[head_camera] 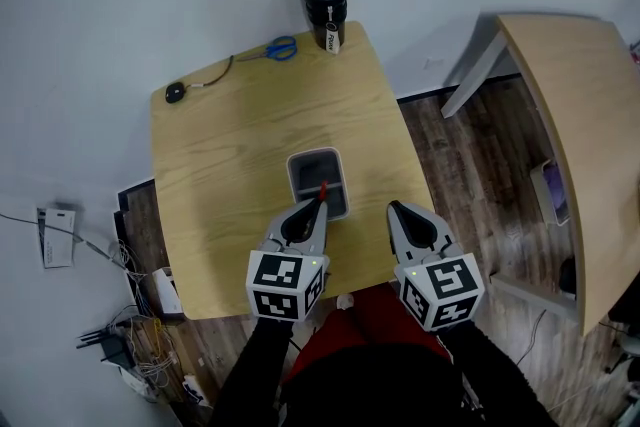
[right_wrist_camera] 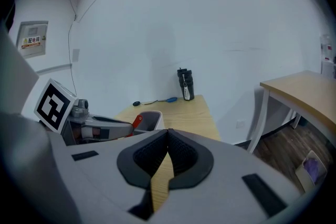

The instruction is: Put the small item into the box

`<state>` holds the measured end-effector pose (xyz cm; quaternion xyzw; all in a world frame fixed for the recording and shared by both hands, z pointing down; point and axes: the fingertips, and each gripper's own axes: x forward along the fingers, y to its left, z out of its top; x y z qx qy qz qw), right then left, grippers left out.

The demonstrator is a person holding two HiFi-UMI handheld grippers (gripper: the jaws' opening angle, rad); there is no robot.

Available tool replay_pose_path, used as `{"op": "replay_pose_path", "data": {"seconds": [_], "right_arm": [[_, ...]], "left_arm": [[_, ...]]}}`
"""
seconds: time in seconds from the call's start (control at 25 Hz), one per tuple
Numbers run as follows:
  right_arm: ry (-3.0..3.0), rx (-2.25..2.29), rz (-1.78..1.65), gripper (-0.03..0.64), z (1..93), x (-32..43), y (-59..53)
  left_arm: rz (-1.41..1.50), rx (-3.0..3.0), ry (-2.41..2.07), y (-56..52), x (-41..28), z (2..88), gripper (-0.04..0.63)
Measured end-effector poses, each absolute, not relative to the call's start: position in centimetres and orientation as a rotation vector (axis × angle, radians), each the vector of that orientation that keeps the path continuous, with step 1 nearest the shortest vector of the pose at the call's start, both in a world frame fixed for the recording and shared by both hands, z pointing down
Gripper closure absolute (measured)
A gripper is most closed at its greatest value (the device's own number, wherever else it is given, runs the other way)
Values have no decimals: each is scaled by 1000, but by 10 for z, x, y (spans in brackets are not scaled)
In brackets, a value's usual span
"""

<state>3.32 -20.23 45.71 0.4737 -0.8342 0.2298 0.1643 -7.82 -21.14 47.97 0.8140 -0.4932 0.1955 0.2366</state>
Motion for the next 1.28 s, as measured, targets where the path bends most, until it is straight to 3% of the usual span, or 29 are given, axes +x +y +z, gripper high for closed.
{"op": "replay_pose_path", "data": {"seconds": [1.28], "right_arm": [[-2353, 1323, 701, 609, 471, 33, -207]], "left_arm": [[707, 2197, -1301, -215, -71, 504, 581]]}}
